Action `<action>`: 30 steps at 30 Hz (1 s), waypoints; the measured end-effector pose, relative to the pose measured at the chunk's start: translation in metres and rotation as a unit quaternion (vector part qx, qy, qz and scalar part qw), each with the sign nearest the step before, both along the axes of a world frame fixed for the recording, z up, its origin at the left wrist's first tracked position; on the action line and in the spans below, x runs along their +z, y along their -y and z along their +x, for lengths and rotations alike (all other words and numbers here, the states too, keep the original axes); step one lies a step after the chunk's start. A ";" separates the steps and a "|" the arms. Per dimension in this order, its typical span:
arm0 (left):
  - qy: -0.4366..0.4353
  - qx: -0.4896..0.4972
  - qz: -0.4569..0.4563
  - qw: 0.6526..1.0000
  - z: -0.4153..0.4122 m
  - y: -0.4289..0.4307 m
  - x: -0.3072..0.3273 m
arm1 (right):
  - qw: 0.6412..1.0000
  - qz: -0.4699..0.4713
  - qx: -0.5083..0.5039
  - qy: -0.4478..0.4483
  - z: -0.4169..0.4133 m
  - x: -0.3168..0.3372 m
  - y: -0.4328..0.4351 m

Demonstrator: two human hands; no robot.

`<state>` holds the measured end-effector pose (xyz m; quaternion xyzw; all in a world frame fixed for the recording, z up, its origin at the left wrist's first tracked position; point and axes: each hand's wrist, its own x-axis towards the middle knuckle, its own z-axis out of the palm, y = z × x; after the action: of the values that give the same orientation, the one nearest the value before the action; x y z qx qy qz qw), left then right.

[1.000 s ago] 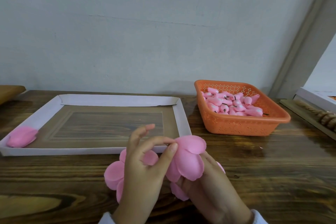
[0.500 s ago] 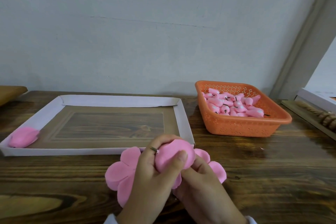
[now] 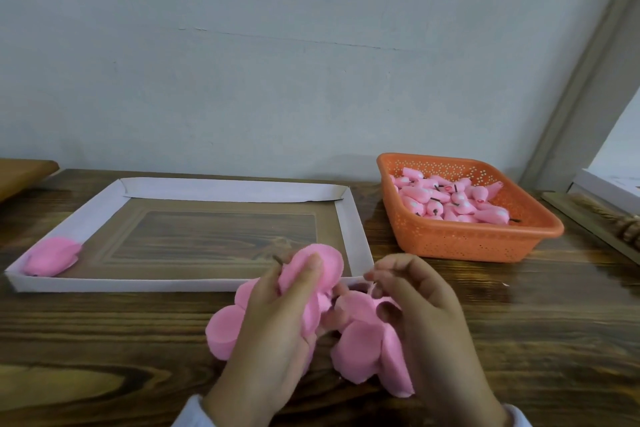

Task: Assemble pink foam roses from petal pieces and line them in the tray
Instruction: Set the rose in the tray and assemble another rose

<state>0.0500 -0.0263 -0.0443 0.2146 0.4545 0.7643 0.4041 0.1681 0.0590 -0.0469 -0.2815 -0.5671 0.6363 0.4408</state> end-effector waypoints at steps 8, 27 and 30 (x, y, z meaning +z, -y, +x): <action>0.132 -0.268 0.012 0.954 0.000 0.005 0.002 | 0.993 0.032 0.118 -0.009 0.004 0.010 0.001; -0.233 -0.171 0.082 0.954 -0.003 0.001 0.000 | 0.964 0.192 0.150 0.105 0.014 0.021 0.000; -0.286 -0.204 0.086 0.933 -0.005 0.004 0.001 | 0.957 0.203 0.169 0.120 0.013 0.021 0.004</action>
<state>0.0448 -0.0306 -0.0430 0.5456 0.4300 0.6082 0.3842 0.1812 0.0548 -0.0259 -0.1601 -0.7724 0.5344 0.3037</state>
